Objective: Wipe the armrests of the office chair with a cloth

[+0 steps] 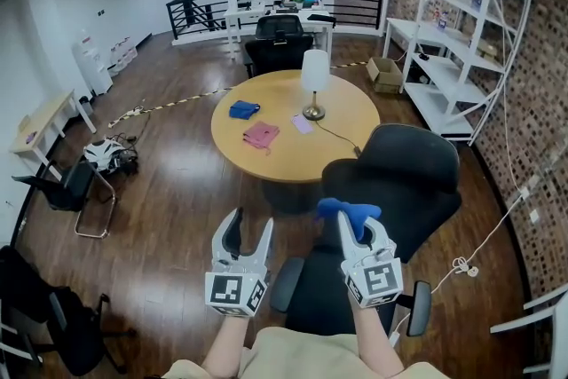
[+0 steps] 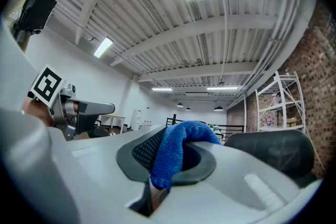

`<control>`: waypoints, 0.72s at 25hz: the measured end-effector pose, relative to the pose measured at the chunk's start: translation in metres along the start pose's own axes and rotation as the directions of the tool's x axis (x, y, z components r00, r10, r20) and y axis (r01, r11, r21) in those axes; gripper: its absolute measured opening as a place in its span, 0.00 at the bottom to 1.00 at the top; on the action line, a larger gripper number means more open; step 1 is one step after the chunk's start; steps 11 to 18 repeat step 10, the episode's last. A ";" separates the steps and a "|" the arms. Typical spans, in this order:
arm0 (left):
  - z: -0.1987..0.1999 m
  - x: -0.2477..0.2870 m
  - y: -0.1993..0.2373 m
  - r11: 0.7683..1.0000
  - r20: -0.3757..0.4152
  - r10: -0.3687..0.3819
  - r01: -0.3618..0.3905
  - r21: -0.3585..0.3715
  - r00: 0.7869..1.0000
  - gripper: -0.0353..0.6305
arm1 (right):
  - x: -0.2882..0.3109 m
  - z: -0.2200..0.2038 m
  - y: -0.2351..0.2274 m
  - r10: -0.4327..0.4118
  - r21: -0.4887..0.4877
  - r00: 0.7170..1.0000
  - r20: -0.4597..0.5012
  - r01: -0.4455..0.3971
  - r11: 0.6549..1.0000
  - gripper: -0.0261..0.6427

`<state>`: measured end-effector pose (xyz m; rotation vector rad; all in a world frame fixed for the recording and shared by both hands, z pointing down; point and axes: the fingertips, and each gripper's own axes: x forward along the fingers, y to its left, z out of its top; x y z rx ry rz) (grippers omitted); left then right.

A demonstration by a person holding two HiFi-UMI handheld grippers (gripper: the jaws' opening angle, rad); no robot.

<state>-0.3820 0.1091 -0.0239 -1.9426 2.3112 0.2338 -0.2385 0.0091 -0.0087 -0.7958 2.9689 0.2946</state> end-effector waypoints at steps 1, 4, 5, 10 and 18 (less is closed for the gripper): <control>0.000 0.001 0.000 1.000 0.000 -0.002 0.002 0.005 1.000 0.41 | 0.001 -0.001 -0.002 -0.003 0.000 1.000 0.003 0.003 1.000 0.07; 0.001 -0.002 0.001 1.000 -0.001 0.001 -0.001 0.012 1.000 0.41 | 0.003 0.003 -0.003 -0.002 0.007 1.000 0.013 0.001 1.000 0.07; 0.001 -0.002 0.001 1.000 -0.002 0.003 -0.003 0.011 1.000 0.41 | 0.004 0.004 -0.004 0.000 0.009 1.000 0.014 -0.001 1.000 0.07; -0.001 -0.002 -0.005 1.000 -0.004 0.003 -0.003 0.014 1.000 0.41 | 0.004 0.005 -0.013 0.003 -0.008 1.000 0.031 -0.003 1.000 0.07; -0.001 -0.002 -0.005 1.000 -0.004 0.003 -0.003 0.014 1.000 0.41 | 0.004 0.005 -0.013 0.003 -0.008 1.000 0.031 -0.003 1.000 0.07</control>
